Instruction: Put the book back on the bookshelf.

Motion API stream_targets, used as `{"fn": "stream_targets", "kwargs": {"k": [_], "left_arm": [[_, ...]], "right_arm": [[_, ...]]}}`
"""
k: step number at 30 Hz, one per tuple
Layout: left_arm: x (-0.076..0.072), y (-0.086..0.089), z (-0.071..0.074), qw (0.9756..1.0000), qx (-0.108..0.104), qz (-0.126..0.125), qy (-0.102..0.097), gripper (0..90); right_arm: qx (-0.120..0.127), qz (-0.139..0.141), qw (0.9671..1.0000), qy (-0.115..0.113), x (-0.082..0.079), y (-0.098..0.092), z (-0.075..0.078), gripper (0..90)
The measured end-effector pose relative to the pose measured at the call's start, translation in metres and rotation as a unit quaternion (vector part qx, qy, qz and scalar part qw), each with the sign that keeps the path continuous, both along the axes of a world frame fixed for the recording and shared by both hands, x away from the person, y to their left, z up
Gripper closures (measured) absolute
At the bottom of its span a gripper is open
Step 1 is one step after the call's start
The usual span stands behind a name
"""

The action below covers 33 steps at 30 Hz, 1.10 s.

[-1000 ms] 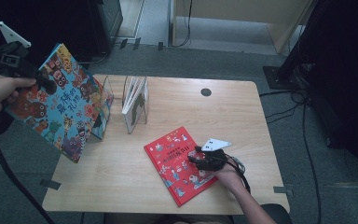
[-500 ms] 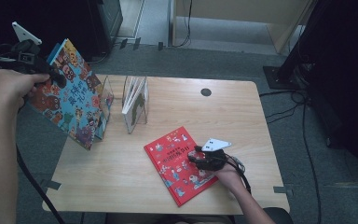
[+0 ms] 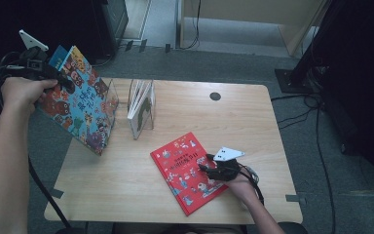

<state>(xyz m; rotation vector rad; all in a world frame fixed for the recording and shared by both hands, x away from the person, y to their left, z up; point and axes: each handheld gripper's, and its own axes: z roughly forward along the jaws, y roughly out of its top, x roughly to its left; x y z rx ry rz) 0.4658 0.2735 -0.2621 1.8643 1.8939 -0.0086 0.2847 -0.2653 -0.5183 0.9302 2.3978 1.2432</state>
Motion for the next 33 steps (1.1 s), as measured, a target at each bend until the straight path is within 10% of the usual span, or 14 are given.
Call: {"fn": "stream_targets", "kwargs": {"k": [9,23,33], "left_arm": [[0.003,-0.01,-0.003,0.9994,0.015,-0.027,0.014,78.7],[-0.006,-0.011,0.015,0.9971,0.058,-0.044,-0.025,69.4],[-0.015,0.0,0.03,0.9971,0.049,-0.039,-0.043,58.4]], "right_arm": [[0.003,-0.005,1.0,0.001,-0.002,-0.001,0.0,48.0],[0.008,-0.004,1.0,0.003,-0.001,-0.002,0.0,47.9],[0.01,-0.005,0.9999,0.01,-0.001,-0.004,0.0,46.9]]}}
